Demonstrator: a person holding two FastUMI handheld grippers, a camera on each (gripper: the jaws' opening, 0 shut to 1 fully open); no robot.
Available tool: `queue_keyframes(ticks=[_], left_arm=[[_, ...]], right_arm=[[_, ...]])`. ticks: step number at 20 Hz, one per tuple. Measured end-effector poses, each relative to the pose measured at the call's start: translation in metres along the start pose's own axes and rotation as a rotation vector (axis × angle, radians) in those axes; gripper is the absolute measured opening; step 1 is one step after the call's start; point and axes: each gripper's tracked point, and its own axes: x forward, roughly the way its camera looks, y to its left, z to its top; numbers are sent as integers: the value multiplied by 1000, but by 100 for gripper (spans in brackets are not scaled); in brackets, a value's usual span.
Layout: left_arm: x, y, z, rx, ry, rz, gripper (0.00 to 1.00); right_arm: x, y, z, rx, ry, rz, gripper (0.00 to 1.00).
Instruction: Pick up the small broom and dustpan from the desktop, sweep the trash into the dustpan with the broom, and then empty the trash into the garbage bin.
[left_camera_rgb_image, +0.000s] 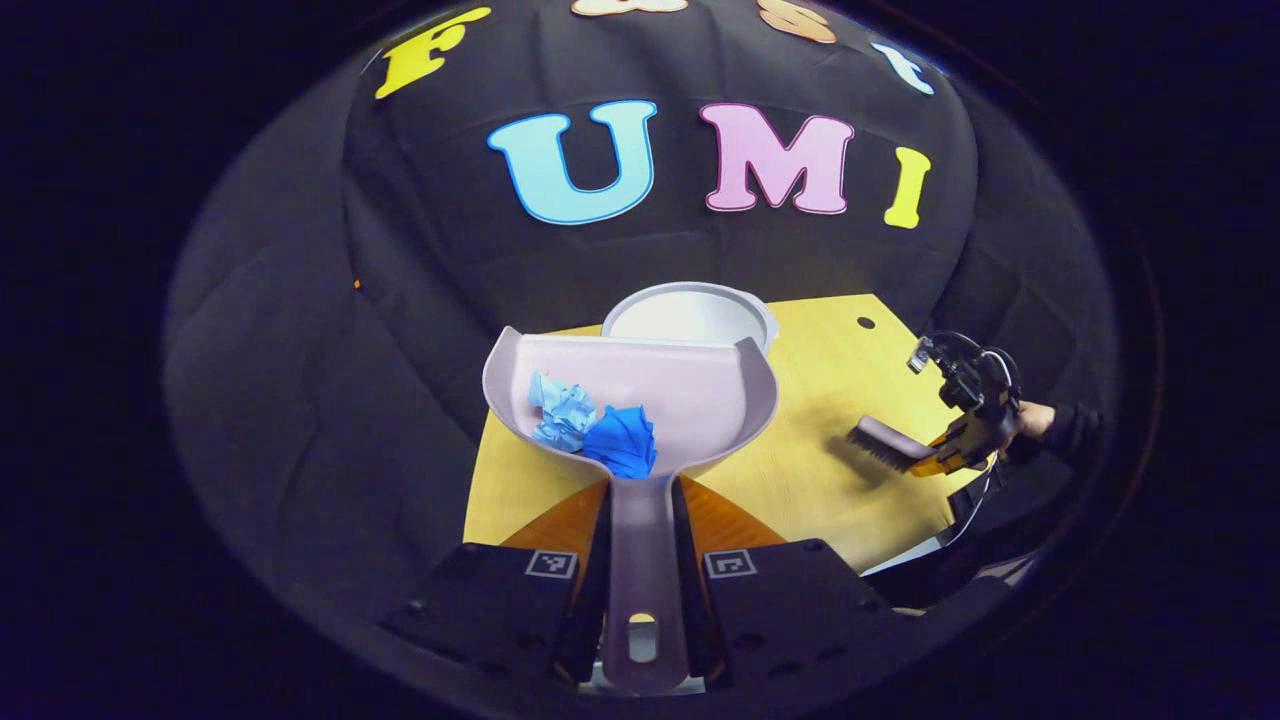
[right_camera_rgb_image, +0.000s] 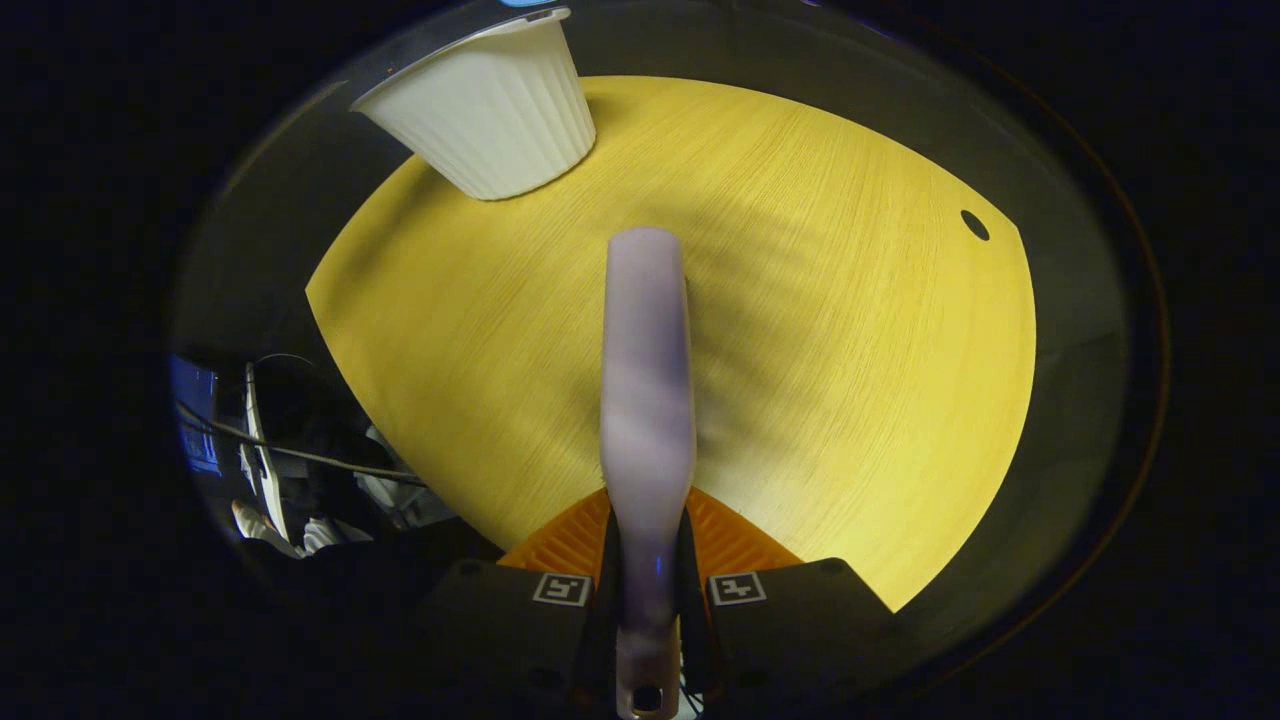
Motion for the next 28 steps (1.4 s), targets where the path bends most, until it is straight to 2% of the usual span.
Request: queue_keyframes(ticks=[3, 6, 10, 13, 15, 19, 22, 25, 27, 28], left_arm=[[21, 16, 41, 126, 60, 7, 30], [44, 33, 74, 353, 141, 67, 30], [73, 36, 113, 582, 241, 115, 30], [86, 32, 130, 681, 288, 134, 30], [87, 32, 133, 708, 291, 153, 30], [82, 39, 141, 681, 243, 184, 30], [69, 29, 141, 558, 144, 162, 30], [46, 6, 143, 413, -9, 148, 30], [32, -32, 142, 326, -123, 88, 30], [26, -60, 141, 289, -177, 36, 30]], right_arm=[[10, -2, -7, 34, -8, -13, 29], [9, 2, -5, 95, -18, 32, 29], [25, -5, -13, 159, -1, 58, 29], [21, 4, -18, 193, 2, 74, 29], [20, 4, -18, 207, 3, 81, 29], [20, -3, -15, 232, -9, 80, 29], [18, -16, -5, 280, -33, 78, 29], [15, -32, 8, 324, -68, 39, 29], [10, -38, 17, 372, -94, 28, 29], [8, -40, 21, 399, -111, 25, 29]])
